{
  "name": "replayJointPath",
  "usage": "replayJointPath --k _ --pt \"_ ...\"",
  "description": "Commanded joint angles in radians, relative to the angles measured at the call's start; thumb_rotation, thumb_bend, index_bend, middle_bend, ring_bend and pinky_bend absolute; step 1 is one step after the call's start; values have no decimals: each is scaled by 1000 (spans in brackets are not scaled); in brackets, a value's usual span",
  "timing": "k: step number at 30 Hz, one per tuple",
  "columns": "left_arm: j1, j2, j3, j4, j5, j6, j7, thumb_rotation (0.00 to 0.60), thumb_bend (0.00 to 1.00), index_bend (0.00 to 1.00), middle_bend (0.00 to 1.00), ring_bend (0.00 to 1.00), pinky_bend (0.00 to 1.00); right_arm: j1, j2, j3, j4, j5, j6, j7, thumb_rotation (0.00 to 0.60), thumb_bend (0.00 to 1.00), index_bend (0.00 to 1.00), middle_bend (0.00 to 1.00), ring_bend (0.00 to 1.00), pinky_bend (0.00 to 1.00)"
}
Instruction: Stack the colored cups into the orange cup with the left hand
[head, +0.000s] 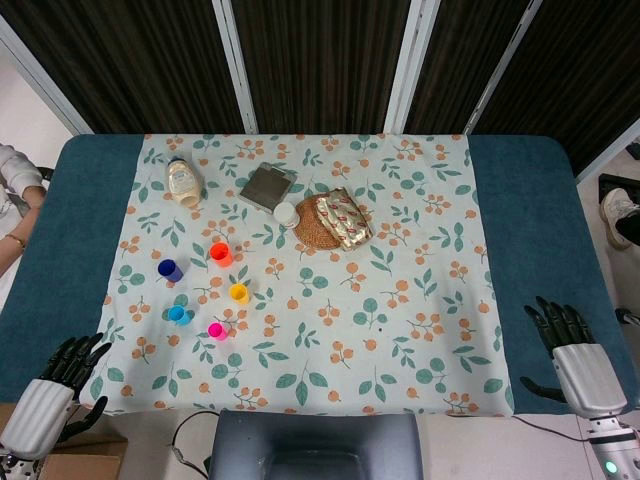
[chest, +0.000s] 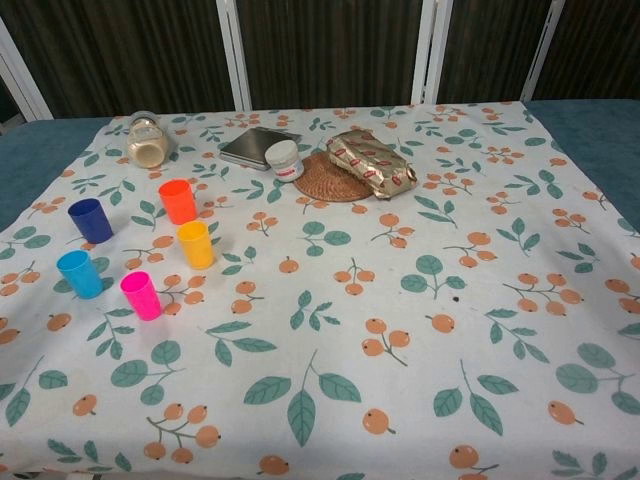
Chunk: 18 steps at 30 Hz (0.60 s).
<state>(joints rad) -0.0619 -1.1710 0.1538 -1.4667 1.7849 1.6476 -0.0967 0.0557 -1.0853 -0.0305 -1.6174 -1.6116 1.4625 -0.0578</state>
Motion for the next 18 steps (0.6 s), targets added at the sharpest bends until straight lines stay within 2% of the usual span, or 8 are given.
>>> replayJointPath --k 1,4,6,8,10,12,14,18 --pt "-10 -8 -8 1 -2 -17 -6 600 390 0 0 1 73 4 1 3 -1 8 -9 2 600 185 0 0 0 0" --pt "-46 -41 -39 3 -10 -52 -26 600 390 0 19 14 124 5 4 7 -2 22 -17 0 600 185 0 0 0 0" --pt "-90 -86 -94 19 -41 -89 -36 600 390 0 154 96 229 5 5 9 -6 25 -16 4 600 185 0 0 0 0" --pt "-145 -122 -149 37 -89 -159 -16 600 390 0 386 302 438 5 5 7 -6 21 -14 3 600 186 0 0 0 0" --pt "-219 -158 -206 53 -167 -285 -7 600 390 0 636 633 782 4 4 8 -6 21 -13 3 600 186 0 0 0 0" --pt "-295 -178 -251 58 -256 -434 -2 600 390 0 808 855 961 3 3 11 -7 25 -12 1 600 185 0 0 0 0" --pt "-351 -208 -290 88 -324 -527 24 600 389 0 913 969 1000 3 1 14 -7 31 -10 -1 600 185 0 0 0 0" --pt "-442 -310 -361 205 -438 -635 68 600 382 16 999 1000 1000 4 0 18 -7 41 -15 -4 600 186 0 0 0 0"
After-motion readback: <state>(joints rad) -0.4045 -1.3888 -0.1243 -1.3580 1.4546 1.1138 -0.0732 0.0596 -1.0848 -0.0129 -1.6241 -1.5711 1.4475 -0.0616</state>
